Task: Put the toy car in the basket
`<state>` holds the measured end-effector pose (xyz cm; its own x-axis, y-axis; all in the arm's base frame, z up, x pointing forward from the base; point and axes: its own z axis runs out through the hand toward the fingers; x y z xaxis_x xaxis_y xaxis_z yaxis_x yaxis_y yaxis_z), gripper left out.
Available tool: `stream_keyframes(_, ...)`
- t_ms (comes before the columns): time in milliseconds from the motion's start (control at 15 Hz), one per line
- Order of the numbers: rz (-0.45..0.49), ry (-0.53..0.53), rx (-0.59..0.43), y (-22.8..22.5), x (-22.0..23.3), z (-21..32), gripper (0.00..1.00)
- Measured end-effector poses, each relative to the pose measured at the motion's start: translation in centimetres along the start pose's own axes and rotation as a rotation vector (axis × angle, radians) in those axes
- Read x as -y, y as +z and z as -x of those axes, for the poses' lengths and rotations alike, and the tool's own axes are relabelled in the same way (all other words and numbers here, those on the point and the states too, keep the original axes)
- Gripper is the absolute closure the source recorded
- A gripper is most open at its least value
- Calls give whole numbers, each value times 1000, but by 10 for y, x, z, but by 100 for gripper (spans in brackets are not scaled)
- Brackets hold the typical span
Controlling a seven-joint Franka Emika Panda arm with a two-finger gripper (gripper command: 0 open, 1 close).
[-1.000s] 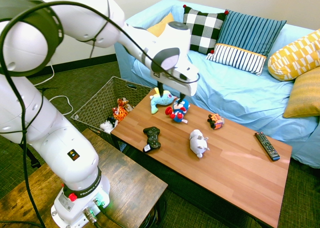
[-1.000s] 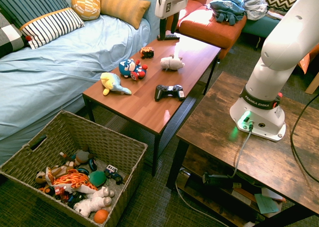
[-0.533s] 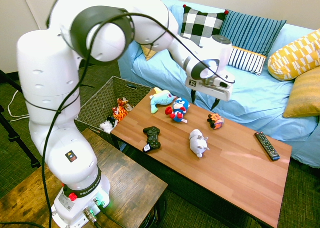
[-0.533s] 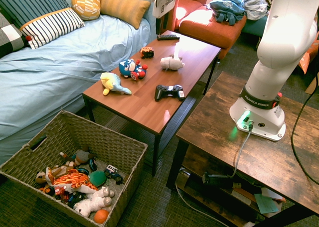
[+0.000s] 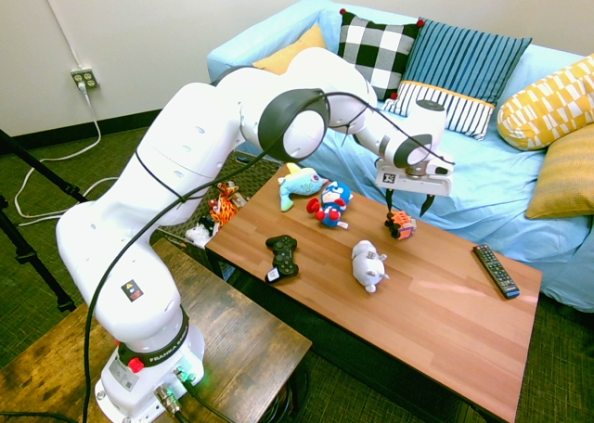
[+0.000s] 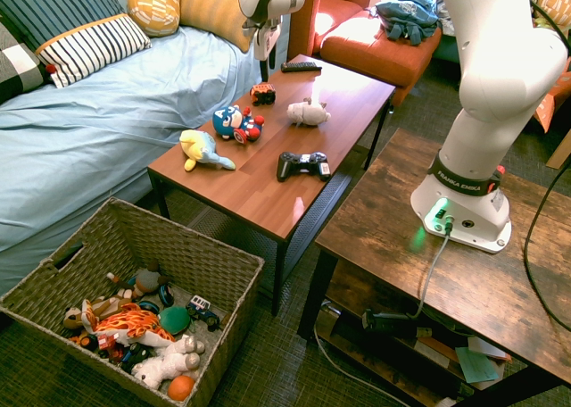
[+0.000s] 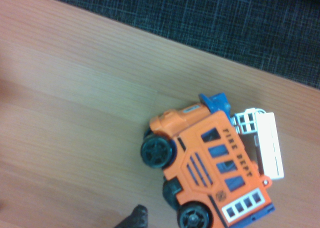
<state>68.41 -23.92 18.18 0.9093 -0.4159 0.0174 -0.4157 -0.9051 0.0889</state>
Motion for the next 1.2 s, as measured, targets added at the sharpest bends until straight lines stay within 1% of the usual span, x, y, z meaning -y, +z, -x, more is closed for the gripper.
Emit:
stream_keyframes(267,26,-28,75,20,11,-14,0)
stream_keyframes(600,49,-63,89,53,25,-20,0)
stream_keyframes(667,54,-66,85,58,26,-22,100)
stream_keyframes(933,56,-70,92,70,27,-23,100)
stream_keyframes(1200,50,-75,86,66,32,-24,100)
